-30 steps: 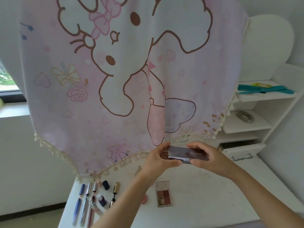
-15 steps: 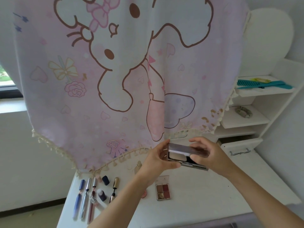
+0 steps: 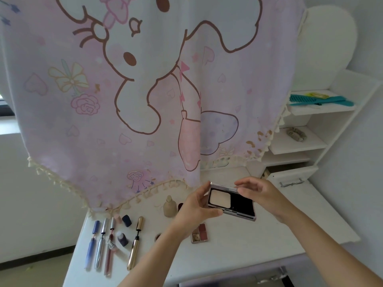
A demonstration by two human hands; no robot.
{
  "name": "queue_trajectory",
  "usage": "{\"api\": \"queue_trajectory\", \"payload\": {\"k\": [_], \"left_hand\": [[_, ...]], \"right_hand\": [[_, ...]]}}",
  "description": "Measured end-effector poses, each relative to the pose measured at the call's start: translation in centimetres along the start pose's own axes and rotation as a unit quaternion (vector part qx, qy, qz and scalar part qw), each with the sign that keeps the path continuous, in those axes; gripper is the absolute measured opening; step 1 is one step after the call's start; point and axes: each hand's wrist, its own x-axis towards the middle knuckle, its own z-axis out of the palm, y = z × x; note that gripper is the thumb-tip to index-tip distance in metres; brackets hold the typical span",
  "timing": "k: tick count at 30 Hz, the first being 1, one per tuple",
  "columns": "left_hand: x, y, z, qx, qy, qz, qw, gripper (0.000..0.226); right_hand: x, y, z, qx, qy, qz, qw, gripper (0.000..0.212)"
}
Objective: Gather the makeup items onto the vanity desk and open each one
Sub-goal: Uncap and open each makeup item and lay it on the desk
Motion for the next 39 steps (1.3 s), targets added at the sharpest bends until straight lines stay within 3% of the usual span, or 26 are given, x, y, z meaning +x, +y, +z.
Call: {"api": "queue_trajectory", "payload": {"k": [2, 10, 15, 21, 25, 32, 36, 39], "left_hand": [[-0.1, -0.7, 0.5, 0.001, -0.022, -0.002, 1.0, 0.069], [-0.3, -4.9, 3.1, 0.022, -0.053, -0.03, 0.998, 0.069], [-0.4, -7.3, 4.6, 0.041, -0.036, -0.046, 0.997, 0.069], [0.5, -8.5, 6.8, 0.087, -0.01, -0.038, 0.995, 0.063], [2.4, -9.6, 8.3, 0.116, 0.029, -0.043, 0.992, 0.067], [6.8, -12.4, 12.4, 0.139, 0.111, -0.084, 0.98, 0.065], [8.7, -13.7, 13.9, 0.143, 0.167, -0.132, 0.967, 0.075], [9.3, -13.8, 14.9, 0.152, 0.215, -0.138, 0.955, 0.07]], "right_hand": [[-0.3, 0.6, 0.0, 0.027, 0.019, 0.03, 0.999, 0.007], [-0.2, 4.1, 0.4, 0.152, 0.119, 0.192, 0.962, 0.028], [0.1, 6.7, 0.7, 0.139, 0.141, 0.232, 0.952, 0.043], [1.5, 8.9, 0.0, 0.118, 0.147, 0.245, 0.951, 0.043], [3.4, 10.9, -1.5, 0.109, 0.103, 0.229, 0.962, 0.046], [6.5, 15.8, -4.8, 0.081, 0.025, 0.203, 0.976, 0.024], [8.3, 17.5, -5.8, 0.064, -0.015, 0.193, 0.979, 0.025], [9.7, 18.9, -6.2, 0.039, -0.06, 0.172, 0.982, 0.02]]}}
